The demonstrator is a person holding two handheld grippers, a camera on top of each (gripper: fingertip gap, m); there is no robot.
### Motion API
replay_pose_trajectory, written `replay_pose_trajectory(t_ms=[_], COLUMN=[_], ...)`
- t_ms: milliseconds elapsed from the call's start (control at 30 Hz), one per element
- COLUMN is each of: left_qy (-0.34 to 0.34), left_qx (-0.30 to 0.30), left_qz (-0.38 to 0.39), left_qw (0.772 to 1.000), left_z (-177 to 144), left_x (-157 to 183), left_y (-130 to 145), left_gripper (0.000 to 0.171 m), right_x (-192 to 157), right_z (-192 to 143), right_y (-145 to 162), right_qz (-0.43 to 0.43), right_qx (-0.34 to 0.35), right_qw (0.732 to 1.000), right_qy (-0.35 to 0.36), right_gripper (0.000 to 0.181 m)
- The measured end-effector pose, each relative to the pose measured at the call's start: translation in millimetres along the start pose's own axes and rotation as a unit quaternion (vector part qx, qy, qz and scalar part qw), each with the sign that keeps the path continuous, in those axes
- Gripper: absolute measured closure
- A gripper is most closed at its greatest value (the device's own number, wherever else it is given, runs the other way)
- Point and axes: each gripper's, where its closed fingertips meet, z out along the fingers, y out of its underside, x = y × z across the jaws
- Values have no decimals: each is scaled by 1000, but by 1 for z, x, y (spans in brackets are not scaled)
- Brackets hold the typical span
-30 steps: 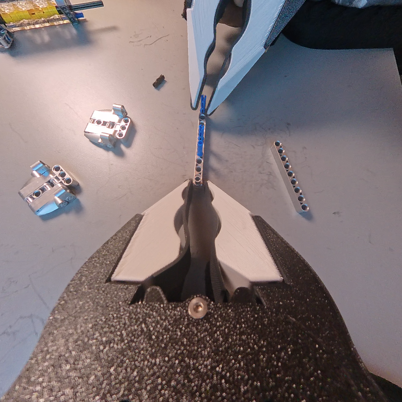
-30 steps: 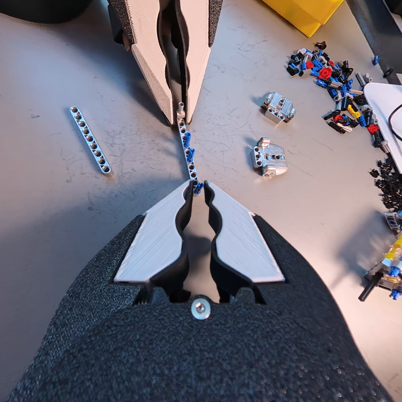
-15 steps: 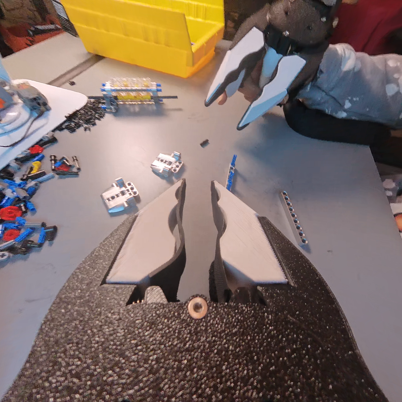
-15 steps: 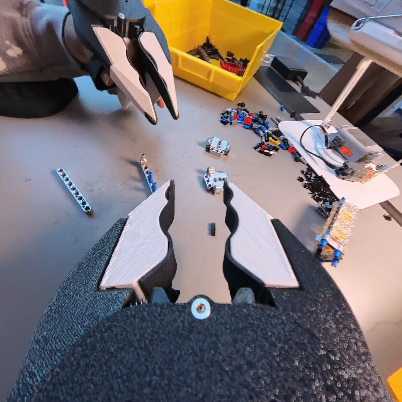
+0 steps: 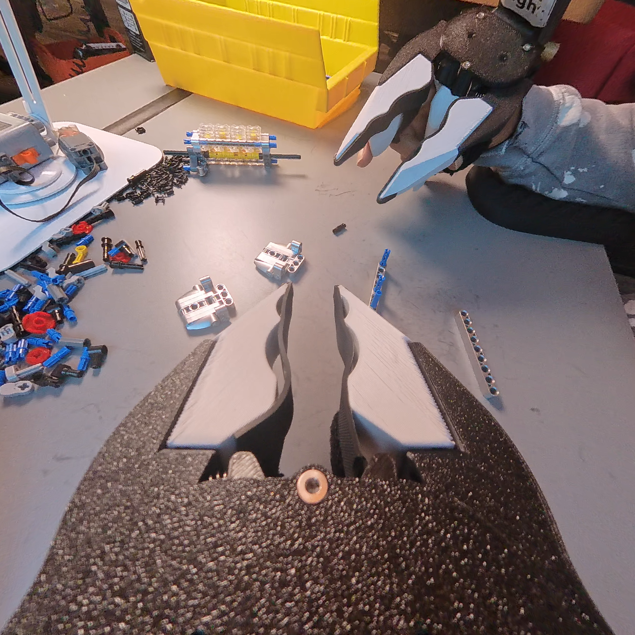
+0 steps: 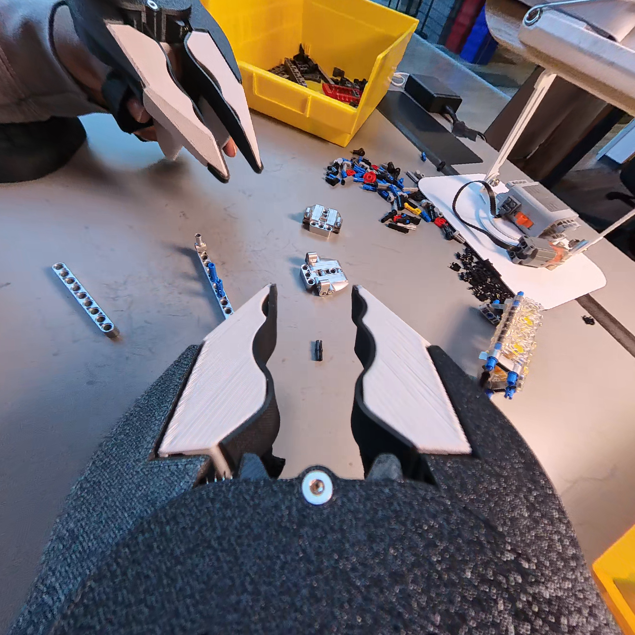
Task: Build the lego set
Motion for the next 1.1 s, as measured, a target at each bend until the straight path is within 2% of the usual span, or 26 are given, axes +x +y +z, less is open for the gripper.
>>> replay_pose_trajectory(t_ms=[167,267,333,400,467,533,600,733,900,1100], left_qy=[-28,-20,28,113,185,221,219,192,175,173], left_qx=[-32,-38,-31,-26,-53,-99,-142,-209,-244,-241], left_qz=[-3,-7,-10,-15,-6,33,85,136,162,175], left_qw=[999,999,999,993,981,970,962,949,940,939], left_z=[5,5,2,-4,-9,-6,3,14,16,16], left_x=[-9,-8,7,37,70,99,119,126,122,121], left_y=[12,14,11,5,8,19,31,55,70,70], left_gripper=[152,152,154,156,156,154,151,150,150,156], right_x=[4,5,5,5,4,4,4,6,9,7], right_z=[2,3,2,1,0,1,3,5,5,5], right_y=[7,8,7,5,4,4,6,8,9,10], right_qz=[1,1,1,-1,-4,-6,-5,-4,1,-4], right_qx=[-17,-19,-16,-11,-9,-9,-12,-19,-21,-26], right_qw=[1000,1000,1000,1000,1000,1000,1000,1000,999,999], right_qy=[12,15,14,13,14,14,14,22,29,31], right_gripper=[142,143,144,145,146,147,148,150,151,152])
